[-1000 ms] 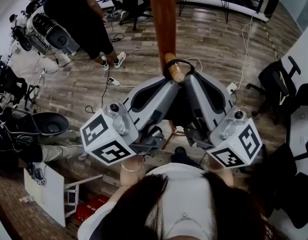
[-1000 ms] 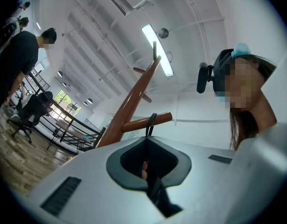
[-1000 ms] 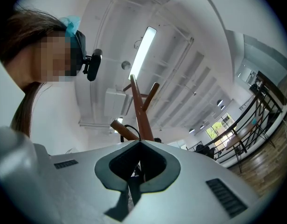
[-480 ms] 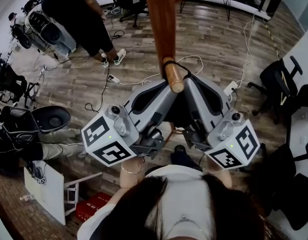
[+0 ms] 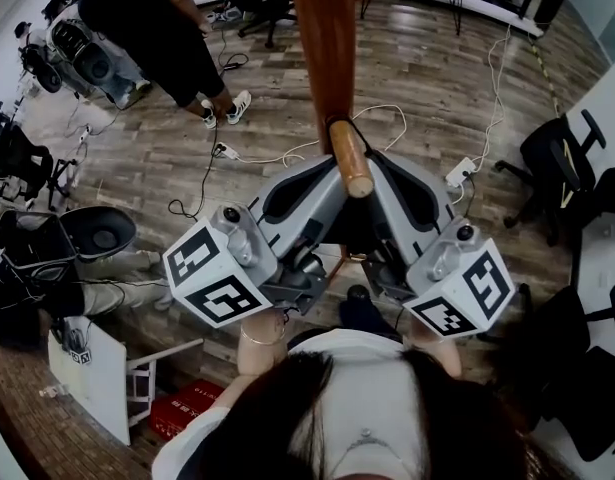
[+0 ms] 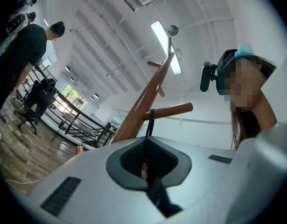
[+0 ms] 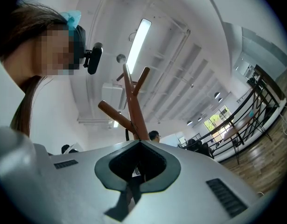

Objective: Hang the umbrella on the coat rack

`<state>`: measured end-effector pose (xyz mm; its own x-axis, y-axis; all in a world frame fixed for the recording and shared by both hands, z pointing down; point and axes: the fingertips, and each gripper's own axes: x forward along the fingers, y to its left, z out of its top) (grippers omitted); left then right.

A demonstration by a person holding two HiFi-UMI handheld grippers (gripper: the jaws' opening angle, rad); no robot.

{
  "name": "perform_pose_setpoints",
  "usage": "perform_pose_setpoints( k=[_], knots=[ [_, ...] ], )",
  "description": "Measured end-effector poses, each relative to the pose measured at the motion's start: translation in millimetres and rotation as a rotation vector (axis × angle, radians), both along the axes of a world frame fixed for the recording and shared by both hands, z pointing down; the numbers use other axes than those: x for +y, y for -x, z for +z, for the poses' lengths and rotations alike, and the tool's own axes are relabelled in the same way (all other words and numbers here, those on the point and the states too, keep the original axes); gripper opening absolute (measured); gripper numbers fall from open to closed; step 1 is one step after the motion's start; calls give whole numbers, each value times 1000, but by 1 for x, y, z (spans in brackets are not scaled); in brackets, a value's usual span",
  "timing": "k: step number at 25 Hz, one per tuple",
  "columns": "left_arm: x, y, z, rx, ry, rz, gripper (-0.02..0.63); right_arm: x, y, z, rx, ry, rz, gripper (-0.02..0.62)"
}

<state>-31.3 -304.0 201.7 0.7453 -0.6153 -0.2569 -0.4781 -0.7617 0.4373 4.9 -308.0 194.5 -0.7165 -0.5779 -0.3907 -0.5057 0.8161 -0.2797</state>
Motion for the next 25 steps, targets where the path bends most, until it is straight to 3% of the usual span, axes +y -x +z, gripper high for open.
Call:
perform_pose_setpoints(
  k=[25],
  knots=[
    [16, 6, 1, -47, -37, -1, 12, 15, 7, 4, -11, 21, -31, 37]
  ],
)
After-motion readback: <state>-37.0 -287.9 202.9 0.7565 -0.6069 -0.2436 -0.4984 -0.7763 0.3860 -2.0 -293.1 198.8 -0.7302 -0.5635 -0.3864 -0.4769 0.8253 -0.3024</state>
